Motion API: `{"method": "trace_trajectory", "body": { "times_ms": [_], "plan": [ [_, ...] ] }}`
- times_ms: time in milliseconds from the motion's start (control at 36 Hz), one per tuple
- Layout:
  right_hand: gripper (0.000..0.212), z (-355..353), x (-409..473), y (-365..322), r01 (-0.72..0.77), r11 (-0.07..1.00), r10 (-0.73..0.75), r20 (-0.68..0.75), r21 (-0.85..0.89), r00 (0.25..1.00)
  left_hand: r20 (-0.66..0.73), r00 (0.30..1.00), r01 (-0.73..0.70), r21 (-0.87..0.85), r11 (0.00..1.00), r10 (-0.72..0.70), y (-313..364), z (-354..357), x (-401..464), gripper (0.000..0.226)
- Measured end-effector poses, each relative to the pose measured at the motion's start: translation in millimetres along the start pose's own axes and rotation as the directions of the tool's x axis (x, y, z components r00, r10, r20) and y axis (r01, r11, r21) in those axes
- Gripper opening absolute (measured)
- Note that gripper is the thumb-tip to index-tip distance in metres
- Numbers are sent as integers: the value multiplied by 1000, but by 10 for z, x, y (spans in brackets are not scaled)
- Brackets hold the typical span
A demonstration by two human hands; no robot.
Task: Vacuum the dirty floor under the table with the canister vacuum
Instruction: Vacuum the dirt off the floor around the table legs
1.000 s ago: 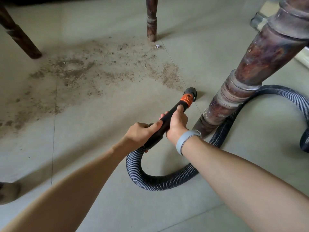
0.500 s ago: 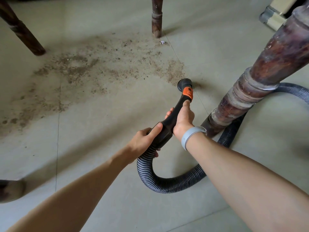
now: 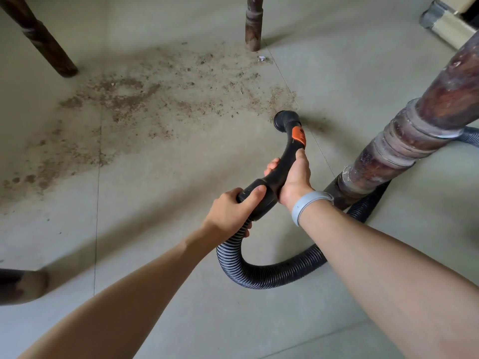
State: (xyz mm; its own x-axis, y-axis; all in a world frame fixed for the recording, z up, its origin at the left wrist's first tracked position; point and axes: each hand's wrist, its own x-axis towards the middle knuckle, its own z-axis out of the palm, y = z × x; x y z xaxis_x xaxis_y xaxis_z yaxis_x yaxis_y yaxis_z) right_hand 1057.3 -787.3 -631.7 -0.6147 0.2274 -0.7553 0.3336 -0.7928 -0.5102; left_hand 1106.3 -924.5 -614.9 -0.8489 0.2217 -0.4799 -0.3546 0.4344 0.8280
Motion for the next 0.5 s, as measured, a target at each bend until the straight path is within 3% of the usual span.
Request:
{"method": "trace_trajectory", "body": {
  "times_ms": [500],
  "plan": [
    [48,157,154,-12,-42,999,41,85,7,996,-36,999,22,-6,1000,-22,62,-84,96,42]
  ]
}}
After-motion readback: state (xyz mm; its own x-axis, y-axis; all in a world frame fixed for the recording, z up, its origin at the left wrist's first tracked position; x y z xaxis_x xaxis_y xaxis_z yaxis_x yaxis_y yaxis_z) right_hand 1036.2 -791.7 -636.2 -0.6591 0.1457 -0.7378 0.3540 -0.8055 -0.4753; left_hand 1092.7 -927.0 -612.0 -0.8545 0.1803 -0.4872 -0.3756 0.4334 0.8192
